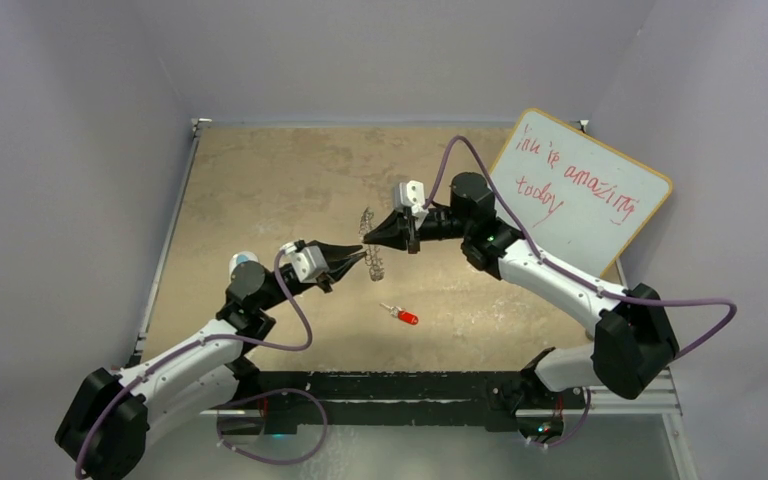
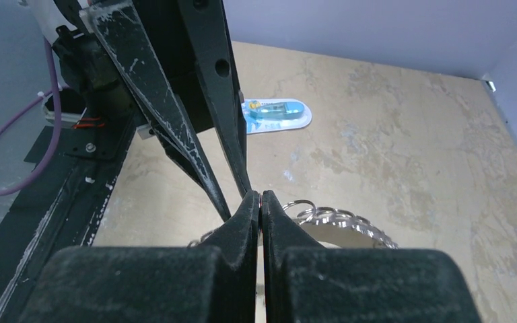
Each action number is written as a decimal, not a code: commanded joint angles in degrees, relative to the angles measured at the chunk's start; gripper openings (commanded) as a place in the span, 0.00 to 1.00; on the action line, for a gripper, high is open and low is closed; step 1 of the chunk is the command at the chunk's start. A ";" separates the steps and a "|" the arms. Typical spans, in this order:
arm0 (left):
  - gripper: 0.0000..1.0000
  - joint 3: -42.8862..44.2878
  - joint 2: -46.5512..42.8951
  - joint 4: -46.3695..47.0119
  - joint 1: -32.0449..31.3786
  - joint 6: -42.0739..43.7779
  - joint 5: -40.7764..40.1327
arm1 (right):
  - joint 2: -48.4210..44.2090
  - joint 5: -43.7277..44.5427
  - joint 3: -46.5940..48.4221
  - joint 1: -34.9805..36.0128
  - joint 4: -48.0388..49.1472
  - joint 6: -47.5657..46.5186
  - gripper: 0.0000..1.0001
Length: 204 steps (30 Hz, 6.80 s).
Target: Put the keys on the keyring
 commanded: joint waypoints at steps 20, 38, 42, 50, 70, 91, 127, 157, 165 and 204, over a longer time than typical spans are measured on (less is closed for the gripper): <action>0.12 0.60 2.81 8.61 0.29 -2.11 -0.37 | -0.74 -4.70 1.66 0.00 5.50 2.52 0.00; 0.00 1.16 3.79 9.57 0.34 -2.11 2.48 | 0.61 -4.48 2.41 -0.01 4.31 2.84 0.00; 0.00 -0.42 2.92 11.29 0.29 -4.08 2.28 | -1.08 -2.79 0.58 -0.01 6.60 4.21 0.31; 0.00 -4.67 2.05 21.57 0.34 -8.03 1.57 | -7.65 1.91 -9.77 -1.80 22.61 12.08 0.59; 0.00 -7.62 2.40 31.29 0.30 -11.77 0.12 | 1.19 -7.92 -10.17 -2.65 39.31 25.13 0.36; 0.61 -1.52 -6.67 -16.71 0.29 -27.85 -40.25 | 2.41 8.18 -11.28 -1.56 14.90 8.01 0.53; 0.32 12.85 28.20 -48.14 5.91 -49.23 -38.36 | 33.48 10.86 7.54 8.51 -13.60 20.09 0.31; 0.60 20.47 17.85 -52.87 6.05 -39.53 -49.61 | 22.53 26.12 10.49 6.39 -23.20 10.47 0.32; 0.66 15.24 15.28 -61.45 11.15 -46.33 -52.01 | 26.35 25.59 15.64 4.46 -25.67 11.90 0.32; 0.53 15.86 21.13 -44.06 4.08 -41.34 -36.08 | -3.69 39.05 -17.65 -3.15 13.73 23.72 0.37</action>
